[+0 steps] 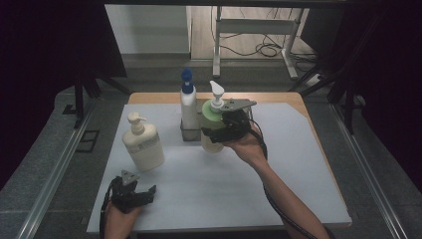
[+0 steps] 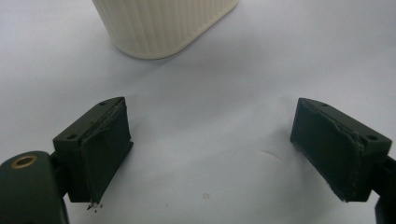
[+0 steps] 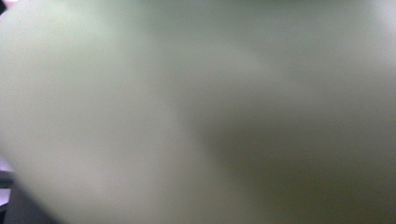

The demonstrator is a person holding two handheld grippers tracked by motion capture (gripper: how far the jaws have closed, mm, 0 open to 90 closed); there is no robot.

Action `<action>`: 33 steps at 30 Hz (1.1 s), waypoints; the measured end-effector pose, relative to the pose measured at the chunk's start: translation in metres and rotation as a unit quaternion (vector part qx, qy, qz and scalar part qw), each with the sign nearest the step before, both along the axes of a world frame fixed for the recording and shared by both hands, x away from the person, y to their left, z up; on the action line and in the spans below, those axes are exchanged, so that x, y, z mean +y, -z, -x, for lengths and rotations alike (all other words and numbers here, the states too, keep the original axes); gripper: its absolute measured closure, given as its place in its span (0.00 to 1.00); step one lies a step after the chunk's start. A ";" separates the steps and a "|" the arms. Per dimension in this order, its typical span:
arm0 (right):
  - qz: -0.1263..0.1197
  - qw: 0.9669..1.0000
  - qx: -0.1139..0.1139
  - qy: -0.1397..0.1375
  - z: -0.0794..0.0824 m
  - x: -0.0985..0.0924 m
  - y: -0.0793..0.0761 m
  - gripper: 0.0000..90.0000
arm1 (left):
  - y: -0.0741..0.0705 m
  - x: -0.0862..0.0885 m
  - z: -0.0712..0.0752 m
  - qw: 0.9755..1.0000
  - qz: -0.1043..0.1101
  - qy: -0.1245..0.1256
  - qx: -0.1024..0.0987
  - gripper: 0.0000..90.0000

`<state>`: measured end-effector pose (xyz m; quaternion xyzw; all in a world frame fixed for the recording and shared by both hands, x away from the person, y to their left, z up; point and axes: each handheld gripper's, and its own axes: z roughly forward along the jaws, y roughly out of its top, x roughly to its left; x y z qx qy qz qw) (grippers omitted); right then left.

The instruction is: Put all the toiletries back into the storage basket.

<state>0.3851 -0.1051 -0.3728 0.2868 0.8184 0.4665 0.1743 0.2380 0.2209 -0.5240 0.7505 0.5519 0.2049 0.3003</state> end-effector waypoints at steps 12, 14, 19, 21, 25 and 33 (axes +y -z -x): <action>-0.004 1.000 -0.005 0.023 -0.016 0.002 -0.009 0.13 | 0.000 0.000 0.000 1.000 0.000 0.000 0.000 0.13; -0.002 1.000 -0.008 0.026 -0.019 0.003 -0.010 0.13 | 0.000 0.000 0.000 1.000 0.000 0.000 0.000 0.13; 0.000 0.999 -0.010 0.037 -0.026 0.005 -0.012 0.13 | 0.000 0.000 0.000 1.000 0.000 0.000 0.000 0.13; -0.001 0.999 -0.010 0.042 -0.030 0.006 -0.013 0.13 | 0.000 0.000 0.000 1.000 0.000 0.000 0.000 0.13; 0.001 0.999 -0.012 0.051 -0.036 0.006 -0.013 0.13 | 0.000 0.000 0.000 1.000 0.000 0.000 0.000 0.13; 0.002 0.998 -0.011 0.067 -0.047 0.005 -0.012 0.13 | 0.000 0.000 0.000 1.000 0.000 0.000 0.000 0.13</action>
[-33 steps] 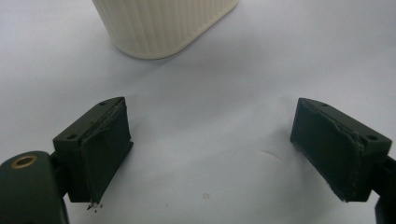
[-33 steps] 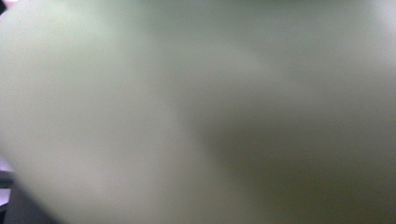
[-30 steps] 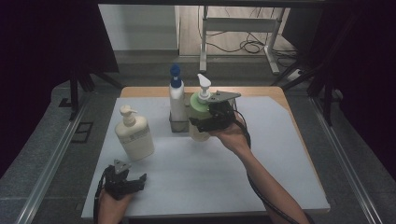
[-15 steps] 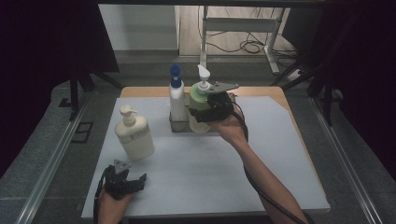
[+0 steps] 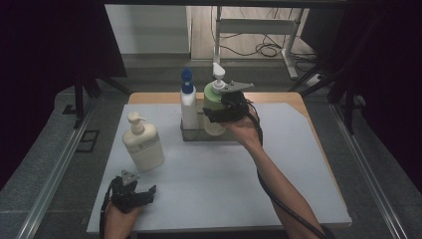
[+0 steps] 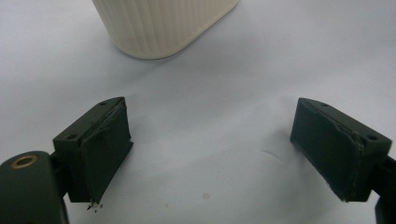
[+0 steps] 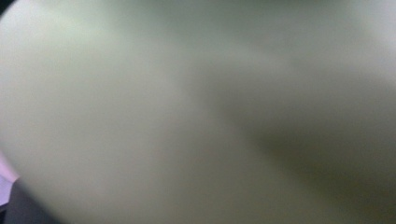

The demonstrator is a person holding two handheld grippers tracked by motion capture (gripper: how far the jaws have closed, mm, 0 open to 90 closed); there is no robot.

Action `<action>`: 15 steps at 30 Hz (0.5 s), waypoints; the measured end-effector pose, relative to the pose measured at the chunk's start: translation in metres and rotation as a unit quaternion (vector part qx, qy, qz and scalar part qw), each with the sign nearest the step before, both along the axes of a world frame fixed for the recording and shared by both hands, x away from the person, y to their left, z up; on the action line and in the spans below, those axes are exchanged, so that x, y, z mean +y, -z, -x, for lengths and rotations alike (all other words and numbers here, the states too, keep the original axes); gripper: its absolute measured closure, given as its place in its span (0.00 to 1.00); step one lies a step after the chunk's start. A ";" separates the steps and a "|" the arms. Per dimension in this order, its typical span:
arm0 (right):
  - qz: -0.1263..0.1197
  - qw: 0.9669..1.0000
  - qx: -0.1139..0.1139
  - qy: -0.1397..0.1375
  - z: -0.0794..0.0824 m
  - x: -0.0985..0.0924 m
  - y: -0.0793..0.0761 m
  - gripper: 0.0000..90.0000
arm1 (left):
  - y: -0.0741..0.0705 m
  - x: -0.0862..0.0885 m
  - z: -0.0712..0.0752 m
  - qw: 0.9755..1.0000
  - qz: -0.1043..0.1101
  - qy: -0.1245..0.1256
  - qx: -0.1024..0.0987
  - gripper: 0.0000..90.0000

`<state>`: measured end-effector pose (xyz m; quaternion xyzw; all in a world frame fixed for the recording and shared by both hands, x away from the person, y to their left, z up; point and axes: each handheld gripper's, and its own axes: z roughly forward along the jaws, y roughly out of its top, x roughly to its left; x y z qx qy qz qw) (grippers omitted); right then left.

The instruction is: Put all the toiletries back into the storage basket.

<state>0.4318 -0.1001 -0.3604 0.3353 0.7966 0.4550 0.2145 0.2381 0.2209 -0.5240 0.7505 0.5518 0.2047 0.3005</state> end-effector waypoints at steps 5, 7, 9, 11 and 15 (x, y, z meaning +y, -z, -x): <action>0.004 1.000 -0.003 0.006 -0.006 0.001 -0.002 0.13 | 0.000 0.000 0.000 1.000 0.002 -0.001 -0.001 0.13; 0.005 1.000 -0.004 0.009 -0.008 0.002 -0.002 0.13 | 0.000 0.000 0.000 1.000 0.001 -0.001 -0.001 0.13; 0.006 1.000 -0.005 0.011 -0.011 0.002 -0.002 0.13 | 0.000 0.000 0.000 1.000 0.001 -0.001 -0.001 0.13; 0.007 1.000 -0.006 0.013 -0.013 0.004 -0.003 0.13 | 0.000 0.000 0.000 1.000 0.001 -0.001 -0.001 0.13; 0.013 1.000 -0.010 0.013 -0.018 0.006 -0.002 0.13 | 0.000 0.000 0.000 1.000 0.001 -0.001 -0.001 0.13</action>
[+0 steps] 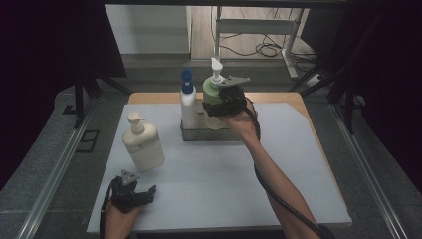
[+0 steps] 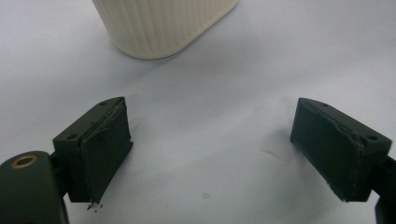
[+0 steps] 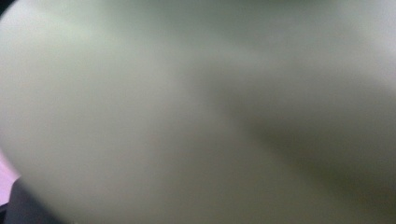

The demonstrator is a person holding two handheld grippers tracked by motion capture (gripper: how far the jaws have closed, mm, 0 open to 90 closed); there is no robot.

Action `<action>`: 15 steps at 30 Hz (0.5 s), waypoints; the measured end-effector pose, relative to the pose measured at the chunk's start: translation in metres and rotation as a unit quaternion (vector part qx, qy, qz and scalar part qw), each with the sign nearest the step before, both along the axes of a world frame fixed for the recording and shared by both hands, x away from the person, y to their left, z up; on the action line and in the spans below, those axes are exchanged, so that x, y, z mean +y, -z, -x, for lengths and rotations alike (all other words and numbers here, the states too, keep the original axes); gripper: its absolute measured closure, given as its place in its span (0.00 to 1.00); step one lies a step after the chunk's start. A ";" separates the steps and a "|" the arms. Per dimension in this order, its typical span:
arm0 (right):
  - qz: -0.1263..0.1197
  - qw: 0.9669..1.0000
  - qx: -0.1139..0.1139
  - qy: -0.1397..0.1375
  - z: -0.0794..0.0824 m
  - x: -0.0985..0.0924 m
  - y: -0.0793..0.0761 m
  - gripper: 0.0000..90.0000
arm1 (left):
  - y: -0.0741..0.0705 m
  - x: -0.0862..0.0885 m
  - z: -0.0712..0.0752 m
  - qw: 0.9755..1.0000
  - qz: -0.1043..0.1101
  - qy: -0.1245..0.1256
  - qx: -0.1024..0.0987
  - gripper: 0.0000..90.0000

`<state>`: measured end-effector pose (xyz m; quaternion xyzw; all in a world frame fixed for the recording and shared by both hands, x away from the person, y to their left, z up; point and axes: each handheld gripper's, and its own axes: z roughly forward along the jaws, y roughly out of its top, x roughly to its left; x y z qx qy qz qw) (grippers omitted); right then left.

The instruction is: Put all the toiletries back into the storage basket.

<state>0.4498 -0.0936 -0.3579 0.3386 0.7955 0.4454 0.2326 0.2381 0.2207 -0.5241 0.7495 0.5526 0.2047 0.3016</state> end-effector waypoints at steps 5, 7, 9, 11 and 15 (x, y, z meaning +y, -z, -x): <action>0.002 1.000 -0.002 0.002 -0.006 0.002 0.001 0.13 | 0.000 0.000 0.000 1.000 0.000 0.000 0.000 0.13; 0.000 1.000 -0.002 0.003 -0.008 0.003 0.002 0.13 | 0.000 0.000 0.000 1.000 0.000 0.000 0.000 0.13; -0.002 1.000 -0.001 0.005 -0.010 0.003 0.003 0.13 | 0.000 0.000 0.000 1.000 0.000 0.000 0.000 0.13; -0.003 1.000 -0.001 0.006 -0.012 0.004 0.004 0.13 | 0.000 0.000 0.000 1.000 0.000 0.000 0.000 0.13; -0.001 1.000 0.000 0.007 -0.016 0.004 0.007 0.13 | 0.000 0.000 0.000 1.000 0.000 0.000 0.000 0.13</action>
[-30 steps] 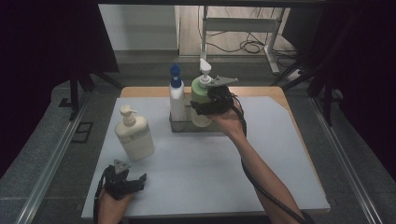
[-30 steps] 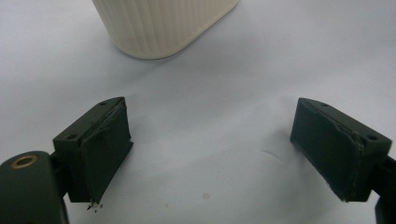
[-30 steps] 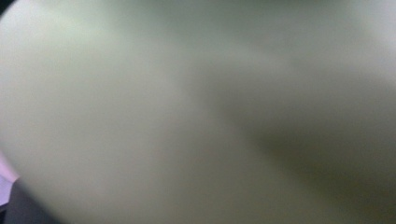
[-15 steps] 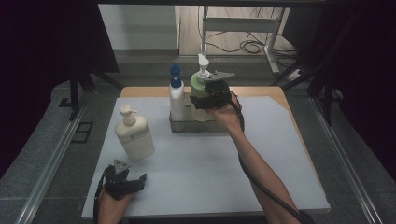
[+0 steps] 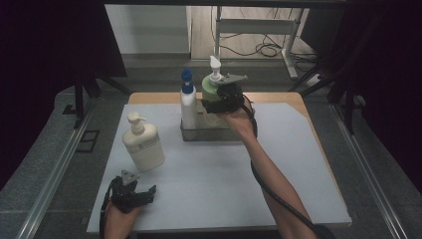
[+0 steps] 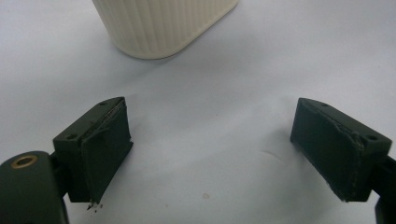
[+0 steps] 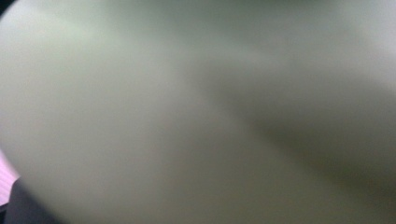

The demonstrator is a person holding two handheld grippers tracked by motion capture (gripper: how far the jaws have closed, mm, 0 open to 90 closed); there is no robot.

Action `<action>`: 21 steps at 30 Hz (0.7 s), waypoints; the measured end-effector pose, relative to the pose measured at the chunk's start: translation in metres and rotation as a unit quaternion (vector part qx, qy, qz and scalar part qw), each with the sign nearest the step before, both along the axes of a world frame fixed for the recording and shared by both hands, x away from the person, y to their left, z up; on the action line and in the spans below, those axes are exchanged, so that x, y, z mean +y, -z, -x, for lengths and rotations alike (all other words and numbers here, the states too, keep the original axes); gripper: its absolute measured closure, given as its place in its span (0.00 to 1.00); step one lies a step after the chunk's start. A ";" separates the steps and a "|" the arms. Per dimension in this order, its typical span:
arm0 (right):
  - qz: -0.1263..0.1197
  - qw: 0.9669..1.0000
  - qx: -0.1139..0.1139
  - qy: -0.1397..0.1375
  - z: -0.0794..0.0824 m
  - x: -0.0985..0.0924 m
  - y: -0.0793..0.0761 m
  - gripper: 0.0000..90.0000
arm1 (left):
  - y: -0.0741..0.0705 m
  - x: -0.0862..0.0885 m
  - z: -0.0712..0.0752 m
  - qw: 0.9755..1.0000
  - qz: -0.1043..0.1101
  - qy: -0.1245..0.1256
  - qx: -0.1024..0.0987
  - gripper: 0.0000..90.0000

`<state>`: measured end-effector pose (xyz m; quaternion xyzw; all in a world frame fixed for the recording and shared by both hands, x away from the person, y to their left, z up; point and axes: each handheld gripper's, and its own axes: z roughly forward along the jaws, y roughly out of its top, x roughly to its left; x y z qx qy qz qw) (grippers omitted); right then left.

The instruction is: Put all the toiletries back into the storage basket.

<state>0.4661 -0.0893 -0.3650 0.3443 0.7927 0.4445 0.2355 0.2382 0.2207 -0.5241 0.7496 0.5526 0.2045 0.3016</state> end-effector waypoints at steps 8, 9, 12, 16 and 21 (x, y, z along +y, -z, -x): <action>0.002 1.000 0.005 0.003 -0.007 0.001 0.011 0.13 | 0.000 0.000 0.000 1.000 0.000 0.000 0.000 0.13; 0.004 1.000 0.006 0.004 -0.008 0.002 0.012 0.13 | 0.000 0.000 0.000 1.000 0.000 0.000 0.000 0.13; 0.006 1.000 0.010 0.005 -0.010 0.002 0.015 0.13 | 0.000 0.000 0.000 1.000 0.000 0.000 0.000 0.13; 0.008 1.000 0.016 0.004 -0.011 0.002 0.018 0.13 | 0.000 0.000 0.000 1.000 0.000 0.000 0.000 0.13; 0.009 1.000 0.023 0.000 -0.012 0.002 0.022 0.13 | 0.000 0.000 0.000 1.000 0.000 0.000 0.000 0.13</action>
